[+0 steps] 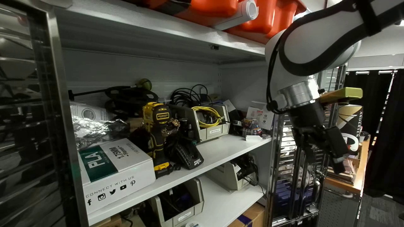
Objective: Place the yellow cable on the first shelf inside the toolbox
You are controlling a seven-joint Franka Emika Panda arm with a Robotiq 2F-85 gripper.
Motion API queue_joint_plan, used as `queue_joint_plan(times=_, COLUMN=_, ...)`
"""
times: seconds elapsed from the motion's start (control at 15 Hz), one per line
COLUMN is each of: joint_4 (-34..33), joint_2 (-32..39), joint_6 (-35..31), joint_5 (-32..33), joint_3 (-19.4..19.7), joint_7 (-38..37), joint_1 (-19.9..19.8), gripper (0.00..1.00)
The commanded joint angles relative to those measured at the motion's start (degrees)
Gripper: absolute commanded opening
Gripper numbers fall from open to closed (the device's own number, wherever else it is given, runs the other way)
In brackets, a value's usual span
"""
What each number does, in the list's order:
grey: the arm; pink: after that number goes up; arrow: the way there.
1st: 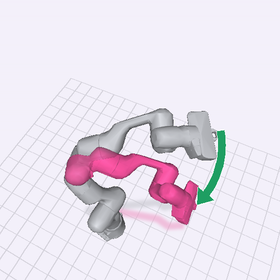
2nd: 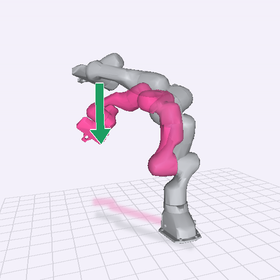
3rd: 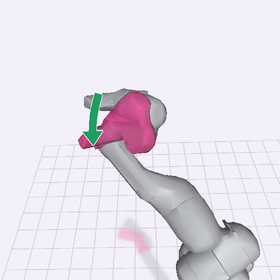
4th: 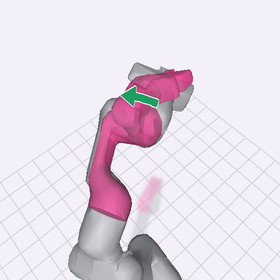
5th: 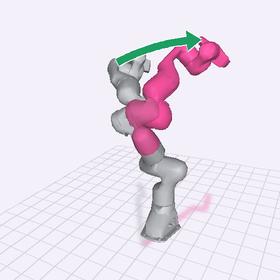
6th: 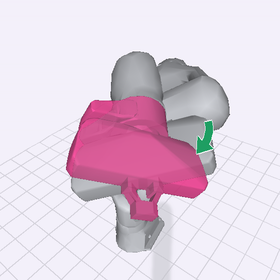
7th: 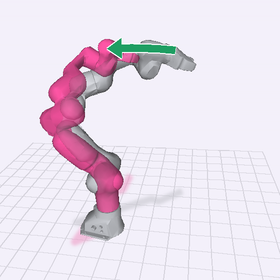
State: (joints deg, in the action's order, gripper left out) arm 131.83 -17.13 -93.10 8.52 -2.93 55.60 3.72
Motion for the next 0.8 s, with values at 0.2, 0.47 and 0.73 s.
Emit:
queue_joint_plan(times=0.2, joint_4=2.73, joint_2=-5.81, joint_6=-1.88, joint_5=-0.41, joint_3=2.49, joint_7=-5.16, joint_1=1.3, gripper=1.0)
queue_joint_plan(times=0.47, joint_4=2.94, joint_2=-6.12, joint_6=-1.75, joint_5=-0.5, joint_3=2.83, joint_7=-5.32, joint_1=1.33, gripper=1.0)
queue_joint_plan(times=0.73, joint_4=2.94, joint_2=-5.37, joint_6=-1.78, joint_5=-0.51, joint_3=2.78, joint_7=-5.29, joint_1=1.33, gripper=1.0)
